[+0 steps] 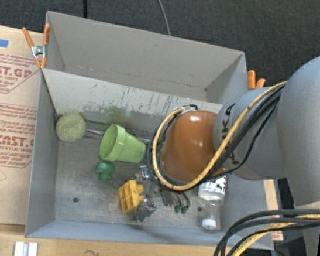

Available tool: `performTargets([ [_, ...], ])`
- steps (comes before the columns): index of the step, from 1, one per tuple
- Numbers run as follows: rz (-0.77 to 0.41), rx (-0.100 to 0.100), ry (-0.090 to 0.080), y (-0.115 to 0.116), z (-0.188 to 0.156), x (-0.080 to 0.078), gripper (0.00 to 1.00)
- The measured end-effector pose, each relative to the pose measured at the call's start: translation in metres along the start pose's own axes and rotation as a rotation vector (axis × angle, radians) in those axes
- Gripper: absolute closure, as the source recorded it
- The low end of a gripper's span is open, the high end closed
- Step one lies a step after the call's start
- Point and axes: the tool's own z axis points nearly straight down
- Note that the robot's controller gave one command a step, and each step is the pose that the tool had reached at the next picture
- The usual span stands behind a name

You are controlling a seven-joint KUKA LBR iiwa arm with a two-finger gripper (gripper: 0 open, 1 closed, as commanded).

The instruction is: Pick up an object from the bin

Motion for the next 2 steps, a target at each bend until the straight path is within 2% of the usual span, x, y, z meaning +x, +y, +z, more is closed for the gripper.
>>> performTargets([
  [2, 0.001, -0.002, 0.0, 0.0002, -0.0033, 0.0011, 1.0],
])
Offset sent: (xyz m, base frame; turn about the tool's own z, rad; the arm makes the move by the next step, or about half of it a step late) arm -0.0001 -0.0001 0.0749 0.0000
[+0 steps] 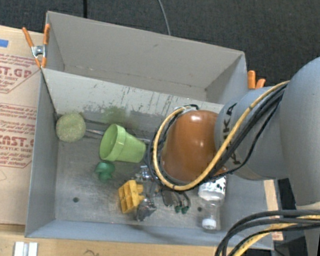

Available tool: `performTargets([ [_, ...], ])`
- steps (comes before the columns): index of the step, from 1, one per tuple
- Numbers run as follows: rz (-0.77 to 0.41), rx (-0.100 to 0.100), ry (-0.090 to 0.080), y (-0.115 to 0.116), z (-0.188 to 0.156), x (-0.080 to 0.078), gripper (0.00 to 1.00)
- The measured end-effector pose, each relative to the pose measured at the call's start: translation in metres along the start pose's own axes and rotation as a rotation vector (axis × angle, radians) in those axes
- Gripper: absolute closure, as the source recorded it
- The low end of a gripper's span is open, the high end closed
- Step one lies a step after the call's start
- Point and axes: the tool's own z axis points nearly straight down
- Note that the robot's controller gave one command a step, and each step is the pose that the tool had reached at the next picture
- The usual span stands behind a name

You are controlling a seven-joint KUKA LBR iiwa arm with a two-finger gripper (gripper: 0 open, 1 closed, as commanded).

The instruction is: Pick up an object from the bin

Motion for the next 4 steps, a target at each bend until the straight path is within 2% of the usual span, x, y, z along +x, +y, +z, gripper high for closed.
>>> performTargets([
  [2, -0.002, -0.006, 0.012, 0.002, -0.035, 0.003, 1.0],
  [4, -0.002, -0.006, 0.007, 0.002, -0.071, 0.001, 1.0],
])
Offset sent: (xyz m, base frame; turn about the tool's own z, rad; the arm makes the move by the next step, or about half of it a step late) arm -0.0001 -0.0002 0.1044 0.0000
